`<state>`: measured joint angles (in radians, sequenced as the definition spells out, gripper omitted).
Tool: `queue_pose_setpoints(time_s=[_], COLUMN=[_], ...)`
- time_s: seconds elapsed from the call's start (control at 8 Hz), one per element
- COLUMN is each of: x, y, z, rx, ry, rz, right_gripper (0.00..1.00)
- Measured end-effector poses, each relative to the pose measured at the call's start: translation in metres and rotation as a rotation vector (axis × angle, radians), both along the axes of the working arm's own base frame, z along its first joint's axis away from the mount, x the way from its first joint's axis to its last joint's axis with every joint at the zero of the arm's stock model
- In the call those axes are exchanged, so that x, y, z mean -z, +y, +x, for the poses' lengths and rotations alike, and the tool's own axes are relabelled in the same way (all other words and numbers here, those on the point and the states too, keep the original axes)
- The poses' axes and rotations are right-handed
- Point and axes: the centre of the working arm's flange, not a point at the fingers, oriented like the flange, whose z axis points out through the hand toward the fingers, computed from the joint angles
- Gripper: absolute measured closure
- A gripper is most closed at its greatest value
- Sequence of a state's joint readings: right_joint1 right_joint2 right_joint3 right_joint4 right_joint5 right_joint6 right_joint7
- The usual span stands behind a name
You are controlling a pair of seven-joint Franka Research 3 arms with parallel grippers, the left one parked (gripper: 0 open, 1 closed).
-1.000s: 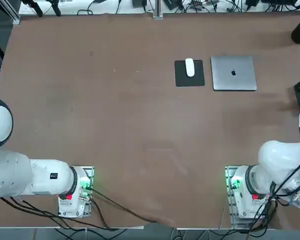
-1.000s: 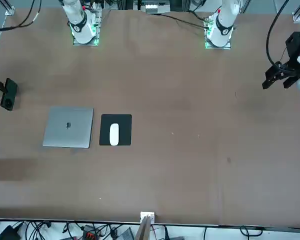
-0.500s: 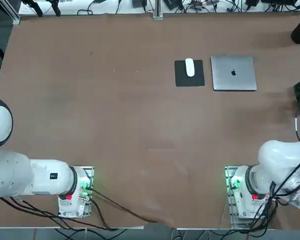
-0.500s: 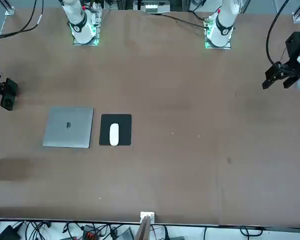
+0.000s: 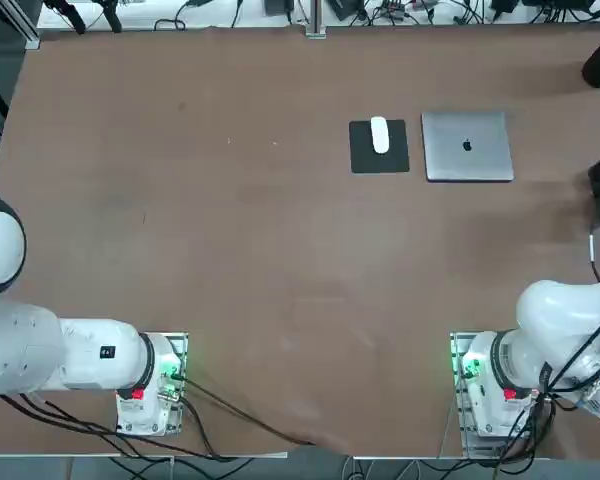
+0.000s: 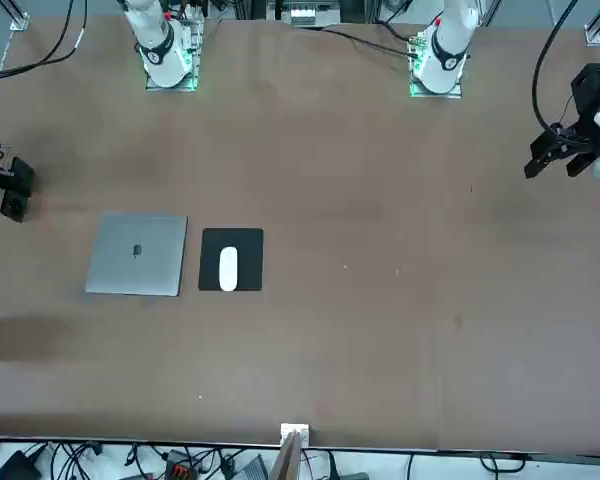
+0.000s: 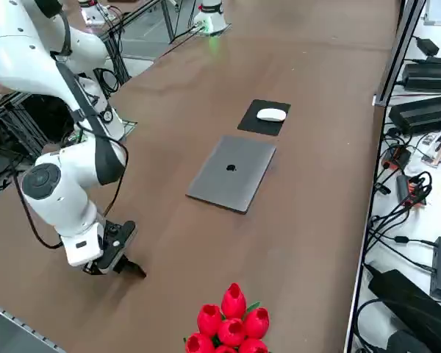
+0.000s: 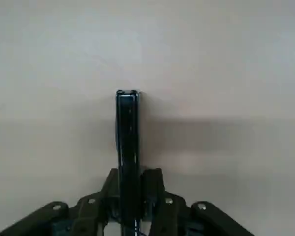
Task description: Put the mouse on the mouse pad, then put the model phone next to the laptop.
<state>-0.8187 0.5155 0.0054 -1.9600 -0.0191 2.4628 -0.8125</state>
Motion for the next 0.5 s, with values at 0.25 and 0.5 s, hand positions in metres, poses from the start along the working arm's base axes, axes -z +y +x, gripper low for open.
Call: queue_pose_setpoints(time_s=[0.25, 0.5], x=[-0.022, -0.066], y=[0.029, 0.08], z=[0.037, 0.095], rx=[-0.079, -0.19], ry=[0.031, 0.045], rz=[0.081, 0.175], right_gripper=[0.84, 0.84])
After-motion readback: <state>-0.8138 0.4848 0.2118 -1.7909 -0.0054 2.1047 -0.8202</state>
